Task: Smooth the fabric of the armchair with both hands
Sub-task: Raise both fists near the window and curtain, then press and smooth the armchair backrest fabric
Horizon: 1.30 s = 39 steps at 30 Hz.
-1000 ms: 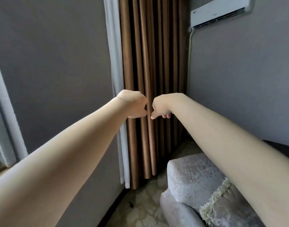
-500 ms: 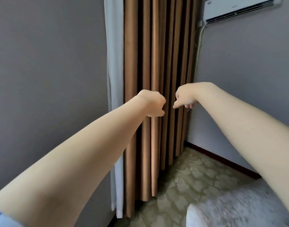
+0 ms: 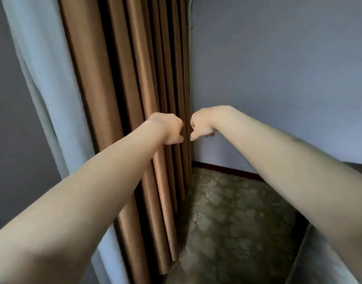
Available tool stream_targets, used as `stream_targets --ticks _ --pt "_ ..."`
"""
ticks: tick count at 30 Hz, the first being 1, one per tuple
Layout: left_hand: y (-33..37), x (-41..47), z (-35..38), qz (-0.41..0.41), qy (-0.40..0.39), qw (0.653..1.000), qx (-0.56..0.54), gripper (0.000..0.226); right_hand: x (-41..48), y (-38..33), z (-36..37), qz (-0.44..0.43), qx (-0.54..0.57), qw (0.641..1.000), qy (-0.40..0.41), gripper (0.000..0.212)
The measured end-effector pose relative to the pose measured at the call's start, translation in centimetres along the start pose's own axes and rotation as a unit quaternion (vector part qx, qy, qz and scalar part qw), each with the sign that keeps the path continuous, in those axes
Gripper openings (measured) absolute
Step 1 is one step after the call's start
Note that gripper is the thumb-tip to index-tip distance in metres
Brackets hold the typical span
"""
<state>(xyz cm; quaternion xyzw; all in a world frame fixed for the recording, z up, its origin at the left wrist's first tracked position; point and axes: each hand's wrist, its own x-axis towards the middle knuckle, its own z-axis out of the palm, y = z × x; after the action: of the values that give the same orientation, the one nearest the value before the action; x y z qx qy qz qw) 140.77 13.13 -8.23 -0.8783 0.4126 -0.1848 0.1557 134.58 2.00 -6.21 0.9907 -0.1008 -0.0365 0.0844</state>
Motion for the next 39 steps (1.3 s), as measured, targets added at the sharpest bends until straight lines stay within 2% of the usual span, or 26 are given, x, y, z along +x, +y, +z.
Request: stream_targets --ticks 6,9,13,17,22,25,27,32,36,39 --pt "2.0 11.9 3.9 0.154 0.043 0.986 -0.045 0.042 4.2 6.1 2.8 0.155 0.028 0.987 -0.02 0.033" --pt "6.6 16.4 5.3 0.23 0.017 0.971 -0.069 0.043 4.0 10.4 5.8 0.242 0.068 0.964 -0.089 0.037" --pt "13.7 20.5 6.4 0.337 0.048 0.938 -0.062 0.039 1.8 16.7 9.2 0.345 0.083 0.929 -0.108 0.032" --pt "22.6 26.1 6.6 0.424 0.066 0.898 -0.095 0.035 -1.1 25.4 14.2 0.462 0.096 0.871 -0.136 0.035" --pt "31.9 31.3 8.8 0.485 0.033 0.868 -0.105 0.032 -4.4 33.1 23.7 0.564 0.193 0.802 -0.046 0.033" --pt "36.3 33.3 11.0 0.514 0.001 0.854 -0.074 0.032 -5.2 34.1 30.5 0.637 0.22 0.733 -0.092 0.058" --pt "39.0 34.6 12.3 0.53 -0.004 0.846 -0.056 0.033 -4.9 34.4 33.8 0.669 0.232 0.698 -0.106 0.066" --pt "46.5 37.8 13.9 0.563 -0.031 0.825 -0.037 0.038 -2.5 37.3 38.2 0.728 0.204 0.653 -0.046 0.049" --pt "52.9 40.5 14.3 0.601 0.016 0.798 -0.045 0.044 -0.8 41.0 40.8 0.765 0.16 0.623 -0.005 0.051" --pt "57.2 43.1 14.2 0.625 0.071 0.775 -0.067 0.049 0.0 43.2 43.2 0.804 0.166 0.57 0.023 0.055"
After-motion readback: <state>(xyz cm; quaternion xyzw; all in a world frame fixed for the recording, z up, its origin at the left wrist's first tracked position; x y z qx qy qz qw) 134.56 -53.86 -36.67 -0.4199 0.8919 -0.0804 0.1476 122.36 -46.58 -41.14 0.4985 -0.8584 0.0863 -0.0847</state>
